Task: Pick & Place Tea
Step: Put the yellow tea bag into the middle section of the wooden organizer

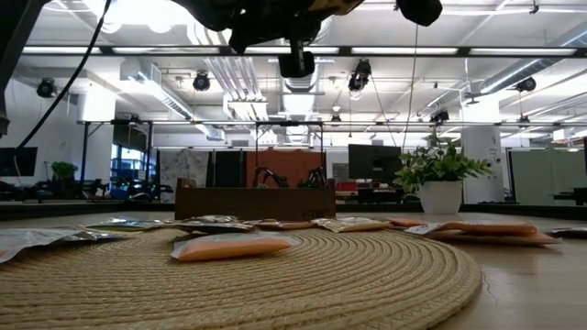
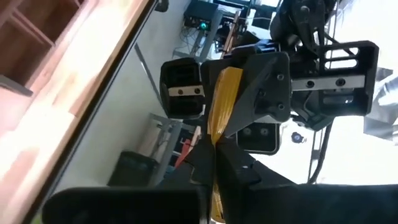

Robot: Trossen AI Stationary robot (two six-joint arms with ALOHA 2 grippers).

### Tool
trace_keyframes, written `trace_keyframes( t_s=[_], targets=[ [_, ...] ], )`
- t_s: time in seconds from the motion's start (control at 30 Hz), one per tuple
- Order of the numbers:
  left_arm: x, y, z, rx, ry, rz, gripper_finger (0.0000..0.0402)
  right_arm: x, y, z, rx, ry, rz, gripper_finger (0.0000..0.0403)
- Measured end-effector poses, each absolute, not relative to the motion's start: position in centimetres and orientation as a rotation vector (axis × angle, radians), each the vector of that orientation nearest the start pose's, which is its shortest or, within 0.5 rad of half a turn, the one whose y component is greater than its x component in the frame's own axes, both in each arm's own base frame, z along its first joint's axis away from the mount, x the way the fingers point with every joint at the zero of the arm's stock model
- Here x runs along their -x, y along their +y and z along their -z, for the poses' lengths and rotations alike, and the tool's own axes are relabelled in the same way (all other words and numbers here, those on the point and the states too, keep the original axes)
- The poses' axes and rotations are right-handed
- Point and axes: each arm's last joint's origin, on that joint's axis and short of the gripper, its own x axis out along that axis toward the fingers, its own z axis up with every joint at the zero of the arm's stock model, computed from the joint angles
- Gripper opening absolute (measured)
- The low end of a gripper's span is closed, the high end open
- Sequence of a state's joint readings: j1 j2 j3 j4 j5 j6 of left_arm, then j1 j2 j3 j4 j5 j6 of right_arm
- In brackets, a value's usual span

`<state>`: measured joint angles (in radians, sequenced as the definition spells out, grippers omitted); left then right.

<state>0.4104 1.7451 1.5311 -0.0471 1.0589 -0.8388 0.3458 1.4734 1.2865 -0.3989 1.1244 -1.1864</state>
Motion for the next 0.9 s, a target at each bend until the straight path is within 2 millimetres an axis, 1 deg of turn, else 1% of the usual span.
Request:
trace_keyframes(
  t_s=[0.07, 0.17, 0.37, 0.47, 0.57, 0.63, 0.73, 0.8, 0.87, 0.9],
  targets=[
    [-37.4, 13.6, -34.9, 0.976, 0.458, 0.529, 0.001, -30.3, 8.2, -33.5, 1.468, 0.858, 0.427, 0.002],
    [-37.4, 13.7, -34.9, 0.965, 0.447, 0.514, 0.001, -30.2, 8.2, -33.8, 1.404, 0.812, 0.408, 0.0044],
    [-37.1, 14.7, -34.9, 0.949, 0.42, 0.469, 0.001, -29.6, 8.4, -34.4, 1.365, 0.774, 0.41, 0.012],
    [-36.8, 15.5, -34.7, 0.897, 0.396, 0.426, 0.001, -29.3, 8.4, -34.6, 1.267, 0.742, 0.443, 0.0157],
    [-36.4, 15.8, -34.5, 0.768, 0.381, 0.377, 0.001, -28.4, 8.0, -34.9, 1.052, 0.696, 0.522, 0.0184],
    [-35.9, 15.5, -34.4, 0.617, 0.392, 0.319, 0.001, -27.4, 7.5, -35.1, 0.889, 0.671, 0.584, 0.0193],
    [-35.2, 14.4, -33.6, 0.415, 0.506, 0.148, 0.001, -25.8, 6.2, -35.5, 0.598, 0.624, 0.645, 0.0195],
    [-35.0, 13.4, -33.0, 0.327, 0.589, 0.057, 0.001, -25.0, 5.1, -35.8, 0.361, 0.6, 0.626, 0.0192],
    [-35.0, 12.1, -32.6, 0.277, 0.606, 0.048, 0.001, -24.7, 3.5, -36.0, 0.124, 0.616, 0.549, 0.0187],
    [-35.0, 11.4, -32.7, 0.258, 0.582, 0.064, 0.001, -24.9, 2.6, -35.9, 0.021, 0.636, 0.496, 0.0185]
  ],
)
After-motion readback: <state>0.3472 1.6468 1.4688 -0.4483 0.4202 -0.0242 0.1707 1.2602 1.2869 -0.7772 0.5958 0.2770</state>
